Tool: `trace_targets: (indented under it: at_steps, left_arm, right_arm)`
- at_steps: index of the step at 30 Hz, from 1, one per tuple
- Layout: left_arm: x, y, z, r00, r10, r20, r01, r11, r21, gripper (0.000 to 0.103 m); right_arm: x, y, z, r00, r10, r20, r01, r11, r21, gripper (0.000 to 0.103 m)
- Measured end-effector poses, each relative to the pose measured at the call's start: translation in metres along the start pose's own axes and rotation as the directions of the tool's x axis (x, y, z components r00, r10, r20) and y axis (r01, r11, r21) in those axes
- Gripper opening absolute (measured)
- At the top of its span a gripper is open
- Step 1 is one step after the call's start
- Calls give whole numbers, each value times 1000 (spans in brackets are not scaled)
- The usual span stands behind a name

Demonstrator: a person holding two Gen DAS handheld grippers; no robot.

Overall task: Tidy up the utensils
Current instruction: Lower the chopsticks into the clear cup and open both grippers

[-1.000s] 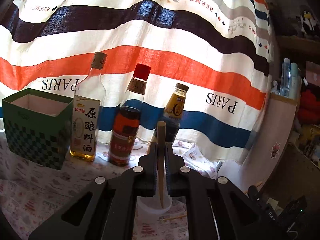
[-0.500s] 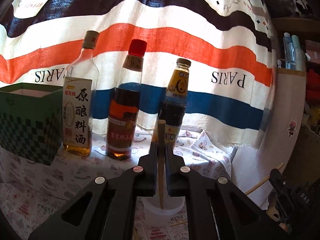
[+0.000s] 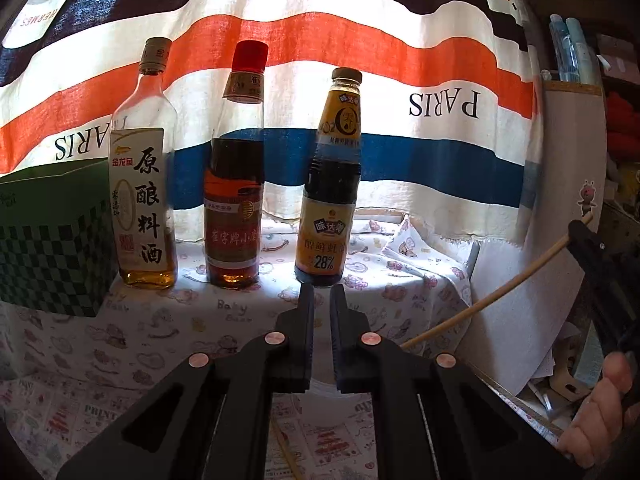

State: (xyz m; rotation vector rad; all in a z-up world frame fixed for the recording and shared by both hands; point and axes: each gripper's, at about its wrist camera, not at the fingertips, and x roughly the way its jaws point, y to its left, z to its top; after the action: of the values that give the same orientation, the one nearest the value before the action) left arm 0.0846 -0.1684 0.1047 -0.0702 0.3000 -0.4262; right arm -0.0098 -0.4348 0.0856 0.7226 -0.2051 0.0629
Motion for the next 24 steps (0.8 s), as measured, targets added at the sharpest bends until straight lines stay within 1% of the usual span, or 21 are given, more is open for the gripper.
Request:
trace_targets:
  at_steps: [1, 2, 3, 4, 5, 6, 8, 11, 13, 15, 18, 21, 22, 23, 24]
  left_arm:
    - [-3, 2, 0, 1000, -4, 7, 4, 1000, -2, 13]
    - [-8, 5, 0, 1000, -11, 19, 11, 1000, 0, 27]
    - [-14, 7, 1, 999, -11, 38, 11, 1000, 5, 36]
    - [-21, 9, 1, 998, 2, 60, -3, 1000, 14, 54]
    - [-29, 12, 2, 997, 16, 81, -18, 1000, 15, 64]
    - [-38, 17, 1, 995, 18, 99, -20, 1000, 12, 67]
    - [-52, 29, -1, 994, 14, 110, -13, 1000, -5, 76]
    - [-70, 54, -10, 994, 35, 102, -29, 998, -53, 82]
    - [-78, 69, -18, 996, 38, 80, -33, 998, -56, 86]
    - [-82, 80, -29, 999, 23, 49, -20, 998, -53, 89]
    - [-88, 92, -44, 998, 62, 26, -61, 997, -51, 90]
    - [-92, 98, -54, 997, 72, -2, -72, 996, -58, 90]
    - [-93, 98, -56, 997, 82, -8, -82, 995, -58, 91]
    - [-94, 99, -59, 996, 92, -13, -92, 994, -59, 93]
    - [-94, 101, -62, 995, 97, -19, -98, 993, -64, 94]
  right_arm:
    - [4, 2, -4, 1000, -12, 1, 12, 1000, -27, 7]
    - [8, 2, -10, 1000, -25, -4, 25, 998, -52, 7]
    - [14, 1, -18, 999, -35, -23, 33, 997, -72, 7]
    - [21, -3, -28, 998, -39, -57, 34, 996, -81, 7]
    - [28, -7, -36, 994, -45, -95, 38, 996, -79, 7]
    - [36, -11, -43, 989, -44, -138, 35, 997, -71, 7]
    - [46, -17, -53, 979, -36, -200, 26, 998, -53, 7]
    - [60, -19, -65, 961, -42, -275, 25, 998, -63, 7]
    - [67, -21, -72, 947, -41, -320, 26, 998, -51, 8]
    - [71, -19, -77, 935, -46, -350, 25, 998, -64, 9]
    - [74, -12, -85, 929, -80, -360, 33, 990, -134, 9]
    - [77, -8, -90, 920, -108, -376, 47, 985, -168, 9]
    - [77, -8, -91, 917, -108, -384, 46, 985, -167, 16]
    - [77, -8, -92, 911, -114, -395, 51, 985, -167, 35]
    - [78, -7, -93, 903, -135, -407, 68, 982, -176, 46]
